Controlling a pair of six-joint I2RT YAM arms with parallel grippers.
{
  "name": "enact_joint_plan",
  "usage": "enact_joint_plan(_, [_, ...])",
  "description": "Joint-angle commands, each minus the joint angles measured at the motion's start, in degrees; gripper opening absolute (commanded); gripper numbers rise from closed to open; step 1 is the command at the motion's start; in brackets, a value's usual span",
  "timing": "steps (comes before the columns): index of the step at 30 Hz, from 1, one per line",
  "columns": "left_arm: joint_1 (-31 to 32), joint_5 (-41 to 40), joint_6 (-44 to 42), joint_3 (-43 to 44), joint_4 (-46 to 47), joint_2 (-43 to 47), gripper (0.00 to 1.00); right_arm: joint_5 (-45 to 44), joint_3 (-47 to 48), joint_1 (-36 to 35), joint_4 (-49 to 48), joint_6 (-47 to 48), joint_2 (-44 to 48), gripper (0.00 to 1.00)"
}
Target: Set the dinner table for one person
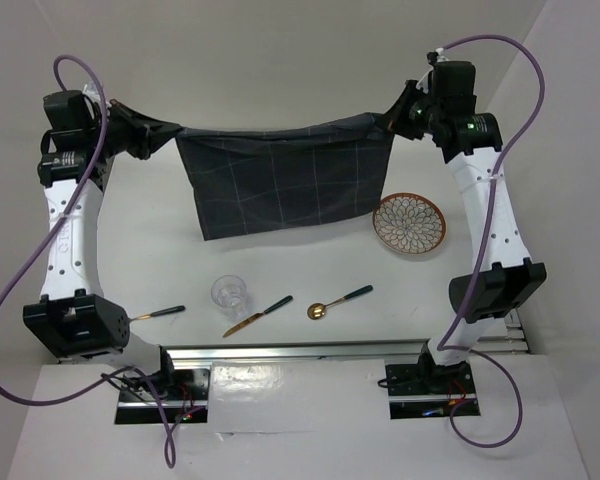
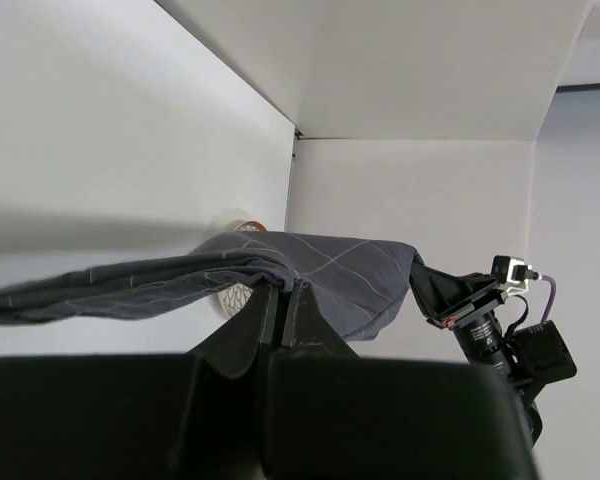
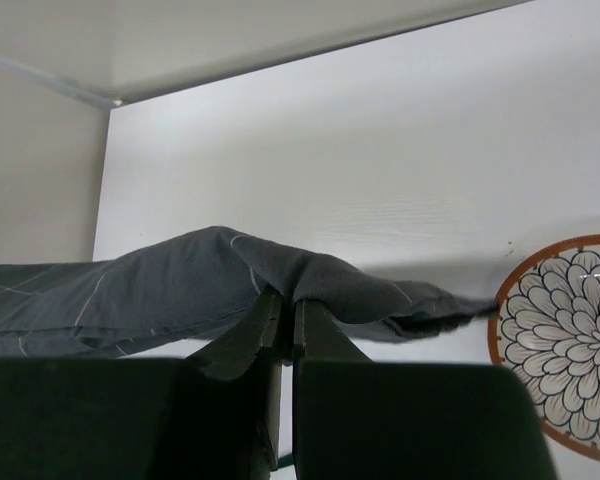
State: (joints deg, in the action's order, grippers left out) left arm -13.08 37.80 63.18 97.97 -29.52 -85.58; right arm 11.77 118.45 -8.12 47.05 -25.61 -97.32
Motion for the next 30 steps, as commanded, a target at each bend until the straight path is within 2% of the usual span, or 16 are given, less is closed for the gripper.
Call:
enact_joint_plan(1, [-0.54, 0.69, -1.29, 3.52, 2.18, -1.77, 0.0, 1.67, 1.69, -0.49, -3.36, 1.0, 0.03, 0.0])
enact_joint_plan(6, [-0.54, 1.92, -5.87, 10.56, 0.34, -9.77, 0.0, 6.42, 4.32, 0.03, -9.86, 1.0, -6.56, 0.0])
enact_joint_plan(9, [-0.54, 2.97, -7.19, 14.69, 1.12, -14.69, 0.0, 7.73, 9.41, 0.56, -11.18, 1.0, -11.82, 0.0])
enact_joint_plan(11, [-0.54, 4.12, -7.19, 17.93, 2.79, -18.38, 0.0, 9.05, 9.17, 0.56, -16.0, 1.0, -12.63, 0.0])
enact_joint_plan(13, [-0.54, 4.12, -8.5, 22.32, 0.17, -21.45, 0.0, 9.76, 7.24, 1.18, -22.6, 0.3, -13.42, 0.0])
enact_joint_plan(14, [-0.54, 3.43, -9.21, 26.35, -0.97, -22.77, 0.0, 10.55, 9.06, 1.96, -22.61, 0.29, -14.29, 0.0])
enact_joint_plan(16, [-0.54, 2.89, -10.44, 28.23, -1.95, -24.28, 0.0, 10.55, 12.66, 1.97, -20.34, 0.29, -18.16, 0.0])
enact_joint_plan(17, [-0.54, 2.37, -11.05, 27.63, -1.95, -24.28, 0.0, 10.55, 15.2, 1.97, -19.46, 0.29, -19.21, 0.0])
enact_joint_plan(19, [-1.07, 2.36, -11.06, 25.26, -1.95, -23.76, 0.0, 11.08, 14.53, 1.97, -18.92, 0.29, -20.1, 0.0])
enact_joint_plan(26, [-1.07, 1.93, -13.78, 1.38, 2.0, -15.17, 0.0, 11.61, -8.48, 1.97, -24.72, 0.29, -11.59, 0.0])
enact_joint_plan(27, [-1.07, 1.93, -13.78, -5.36, 2.7, -13.84, 0.0, 11.61, -14.16, 1.27, -24.72, 1.08, -10.71, 0.0])
enact_joint_plan(29, [-1.07, 0.88, -14.48, -11.11, 3.5, -11.37, 0.0, 11.61, -21.12, 0.47, -26.29, 1.08, -6.76, 0.0])
enact_joint_plan(30, [-1.07, -1.83, -15.36, -13.31, 2.28, -9.27, 0.0, 12.22, -28.38, -0.4, -26.91, 1.08, -5.35, 0.0])
